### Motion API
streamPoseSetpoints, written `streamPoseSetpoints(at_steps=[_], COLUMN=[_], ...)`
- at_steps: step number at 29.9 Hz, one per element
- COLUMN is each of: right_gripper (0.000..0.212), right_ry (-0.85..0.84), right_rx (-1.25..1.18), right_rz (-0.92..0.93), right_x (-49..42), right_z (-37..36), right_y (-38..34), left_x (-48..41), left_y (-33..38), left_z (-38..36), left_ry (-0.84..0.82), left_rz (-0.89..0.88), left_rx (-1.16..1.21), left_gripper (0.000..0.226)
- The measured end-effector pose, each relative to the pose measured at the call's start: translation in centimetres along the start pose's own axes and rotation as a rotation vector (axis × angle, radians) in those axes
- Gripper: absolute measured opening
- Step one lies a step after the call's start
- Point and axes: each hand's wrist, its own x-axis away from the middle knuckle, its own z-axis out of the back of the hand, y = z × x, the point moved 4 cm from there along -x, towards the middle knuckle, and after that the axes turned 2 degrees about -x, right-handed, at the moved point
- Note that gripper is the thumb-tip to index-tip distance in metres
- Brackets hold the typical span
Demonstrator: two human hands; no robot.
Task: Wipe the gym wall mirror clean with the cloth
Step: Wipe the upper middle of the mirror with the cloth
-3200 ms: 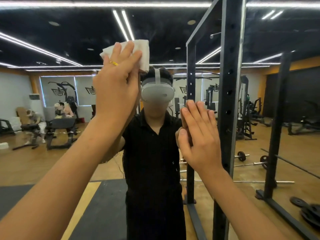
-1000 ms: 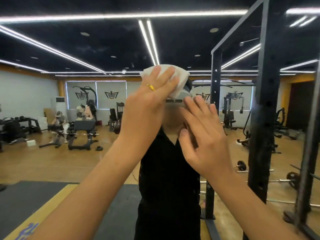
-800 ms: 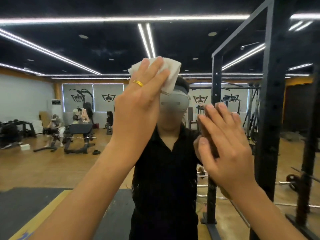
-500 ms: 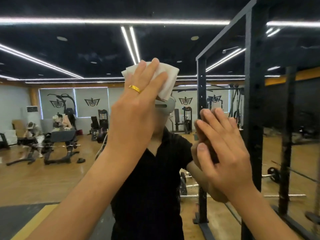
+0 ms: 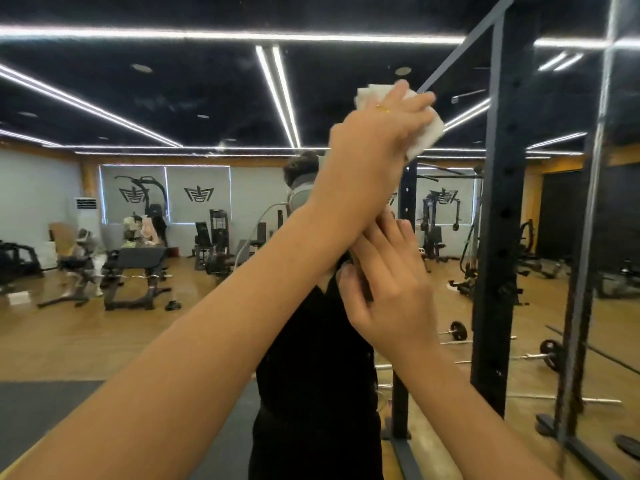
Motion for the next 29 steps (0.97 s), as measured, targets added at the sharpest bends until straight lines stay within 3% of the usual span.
streamPoseSetpoints(at_steps=[3, 5, 7, 9, 14, 21, 24, 29], right_gripper=[0.041, 0.045, 0.048, 0.049, 0.049, 0.051, 0.053, 0.05], right_ry=[-0.008, -0.009, -0.011, -0.016, -0.002, -0.016, -0.016, -0.008], right_rx=[-0.017, -0.01, 0.017, 0.03, 0.042, 0.04, 0.062, 0.064], right_rz=[-0.008, 0.0, 0.004, 0.005, 0.012, 0.024, 0.022, 0.027], right_x=[0.1, 0.0, 0.0, 0.0, 0.0, -0.1, -0.1, 0.0], right_z=[0.2, 0.3, 0.1, -0.1, -0.2, 0.0, -0.1, -0.2], right_y=[0.1, 0.0, -0.2, -0.2, -0.1, -0.1, -0.1, -0.1], left_x=[-0.1, 1.6, 4.0, 6.3, 6.7, 2.4, 4.1, 8.0], left_y=[2.0, 0.9, -2.4, -6.0, -7.0, -1.2, -3.2, -8.4], left_z=[-0.3, 1.6, 4.0, 6.1, 5.7, 0.8, 2.6, 7.3], left_ry=[-0.192, -0.054, 0.13, 0.179, 0.126, -0.067, -0.007, 0.224], left_rz=[-0.142, -0.202, -0.154, -0.066, -0.053, -0.406, -0.318, -0.092], left_rx=[-0.123, -0.106, -0.051, -0.054, -0.003, -0.097, -0.134, -0.259], left_gripper=[0.054, 0.049, 0.043, 0.041, 0.043, 0.052, 0.053, 0.034])
